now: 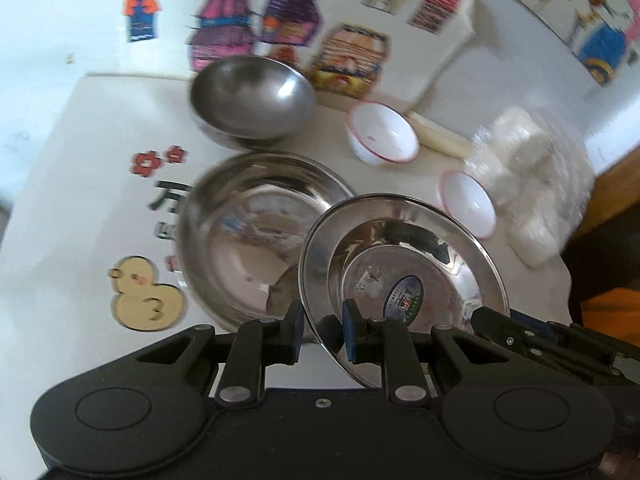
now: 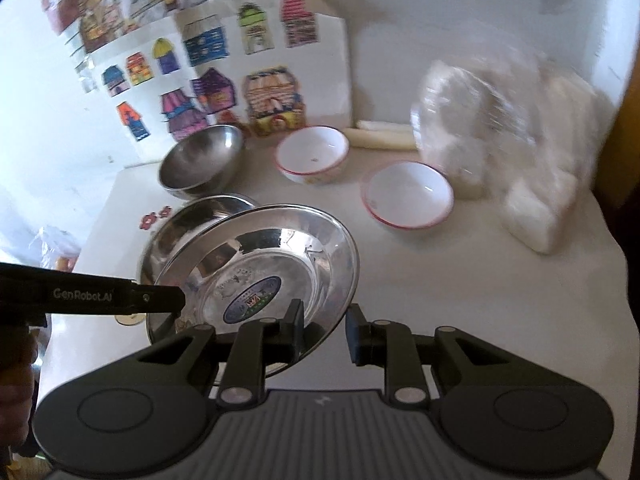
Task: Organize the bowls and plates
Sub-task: 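Lift the flat plate with both grippers and carry it onto the stacked bowls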
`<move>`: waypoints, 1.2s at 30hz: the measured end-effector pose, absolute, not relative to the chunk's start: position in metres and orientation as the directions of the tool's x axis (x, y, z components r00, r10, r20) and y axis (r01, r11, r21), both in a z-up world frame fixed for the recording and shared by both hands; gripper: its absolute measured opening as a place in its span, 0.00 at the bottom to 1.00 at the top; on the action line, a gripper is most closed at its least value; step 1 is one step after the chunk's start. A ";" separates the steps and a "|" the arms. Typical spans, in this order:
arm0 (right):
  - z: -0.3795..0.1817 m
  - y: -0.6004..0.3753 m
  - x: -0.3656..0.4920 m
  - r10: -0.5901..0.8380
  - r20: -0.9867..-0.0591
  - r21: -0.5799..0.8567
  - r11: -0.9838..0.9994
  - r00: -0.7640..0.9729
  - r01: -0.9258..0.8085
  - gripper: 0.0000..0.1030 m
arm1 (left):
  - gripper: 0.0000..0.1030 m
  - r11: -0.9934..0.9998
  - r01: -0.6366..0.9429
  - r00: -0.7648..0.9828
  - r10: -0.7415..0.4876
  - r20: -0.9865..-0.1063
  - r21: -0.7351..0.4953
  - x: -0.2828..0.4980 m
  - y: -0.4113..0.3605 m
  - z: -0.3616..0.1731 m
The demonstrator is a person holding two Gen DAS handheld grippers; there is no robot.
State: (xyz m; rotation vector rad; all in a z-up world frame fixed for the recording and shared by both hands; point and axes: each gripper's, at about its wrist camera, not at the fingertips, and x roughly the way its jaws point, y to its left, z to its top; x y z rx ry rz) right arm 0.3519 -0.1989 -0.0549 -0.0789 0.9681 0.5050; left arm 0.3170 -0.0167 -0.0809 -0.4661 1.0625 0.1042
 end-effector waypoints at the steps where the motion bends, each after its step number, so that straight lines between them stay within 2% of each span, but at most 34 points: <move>1: -0.055 -0.192 0.353 0.383 -0.802 0.159 0.876 0.458 -0.456 0.24 | 0.21 0.895 -0.315 0.494 -0.130 -0.860 -0.316 0.316 -0.011 -0.080; 14: -0.068 -0.134 0.376 0.430 -0.809 0.159 0.816 0.401 -0.555 0.25 | 0.21 0.863 -0.424 0.485 -0.040 -0.873 -0.275 0.317 0.033 -0.088; 36: -0.089 -0.108 0.398 0.411 -0.837 0.153 0.810 0.362 -0.567 0.25 | 0.23 0.870 -0.441 0.439 -0.004 -0.898 -0.219 0.336 0.044 -0.105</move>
